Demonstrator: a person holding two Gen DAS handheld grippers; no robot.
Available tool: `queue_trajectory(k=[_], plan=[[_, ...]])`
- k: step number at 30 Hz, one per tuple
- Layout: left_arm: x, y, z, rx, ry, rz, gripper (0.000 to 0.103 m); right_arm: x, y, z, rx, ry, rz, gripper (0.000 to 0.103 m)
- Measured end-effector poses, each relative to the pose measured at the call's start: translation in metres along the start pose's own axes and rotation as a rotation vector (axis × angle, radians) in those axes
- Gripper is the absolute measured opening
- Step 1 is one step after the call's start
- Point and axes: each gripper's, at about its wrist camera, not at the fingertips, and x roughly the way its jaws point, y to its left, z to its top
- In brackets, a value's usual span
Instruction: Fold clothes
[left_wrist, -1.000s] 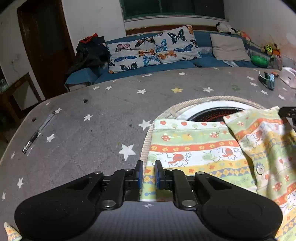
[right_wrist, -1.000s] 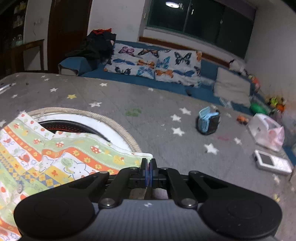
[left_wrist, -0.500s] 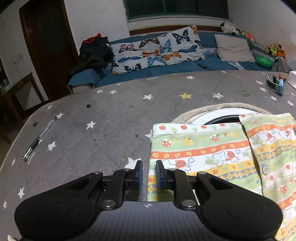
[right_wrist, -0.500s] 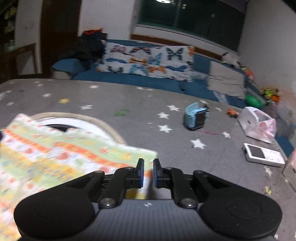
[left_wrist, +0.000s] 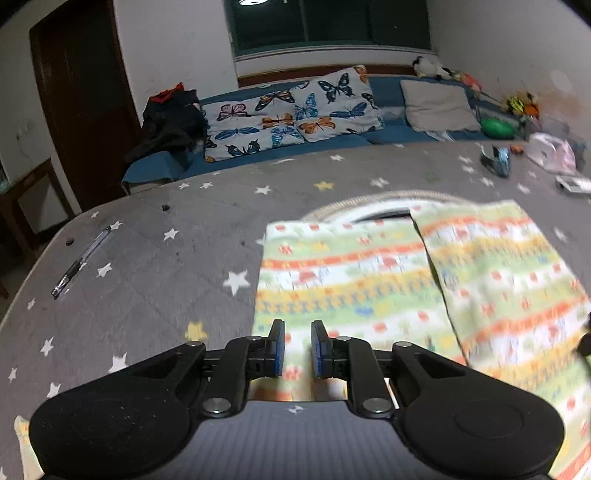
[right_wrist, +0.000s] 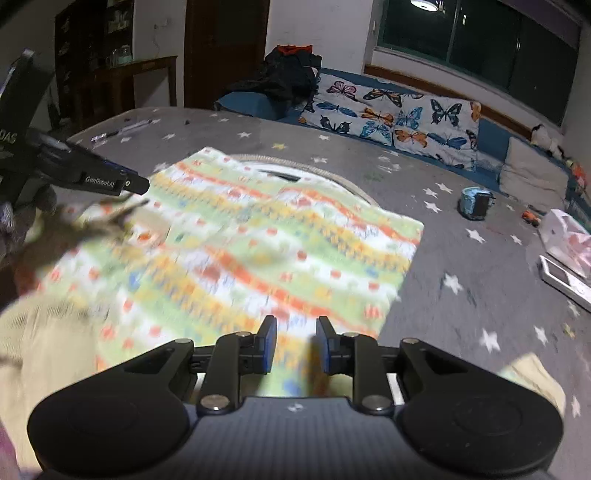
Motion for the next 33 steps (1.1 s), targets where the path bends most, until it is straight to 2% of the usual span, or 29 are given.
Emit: queue_trajectory(k=[2,5,9,15,19,22,24,27,30,33], plan=[[-0.001,-0.001,-0.006,0.01,0.006,0.022,0.018,-0.008,0.0,-0.012,-0.001,-0.007,-0.03,0.023],[-0.01,0.003,-0.009,-0.026,0.002,0.032,0.018,-0.024,-0.011,-0.031,0.06,-0.025,-0.075,0.023],[-0.034,-0.002,-0.005,-0.042,-0.054,0.014,0.018,-0.044,-0.031,-0.052,0.161,-0.05,-0.128,0.024],[-0.064,-0.046,-0.004,0.035,-0.098,-0.103,0.019,-0.059,-0.052,-0.067,0.253,-0.027,-0.228,0.026],[-0.07,-0.081,-0.013,0.091,-0.08,-0.201,0.03,-0.066,-0.068,-0.064,0.307,-0.05,-0.23,0.026],[-0.073,-0.106,-0.02,0.136,-0.062,-0.26,0.03,-0.059,-0.085,-0.05,0.324,-0.054,-0.257,0.027],[-0.075,-0.119,-0.024,0.16,-0.064,-0.271,0.03,-0.048,-0.102,-0.042,0.361,-0.044,-0.273,0.027],[-0.077,-0.124,-0.025,0.167,-0.061,-0.288,0.03,-0.024,-0.128,-0.033,0.401,-0.006,-0.323,0.027],[-0.079,-0.129,-0.025,0.173,-0.058,-0.305,0.03,-0.004,-0.145,-0.032,0.435,0.048,-0.327,0.027],[-0.081,-0.134,-0.026,0.179,-0.055,-0.321,0.033,0.005,-0.148,-0.032,0.419,0.062,-0.337,0.026]])
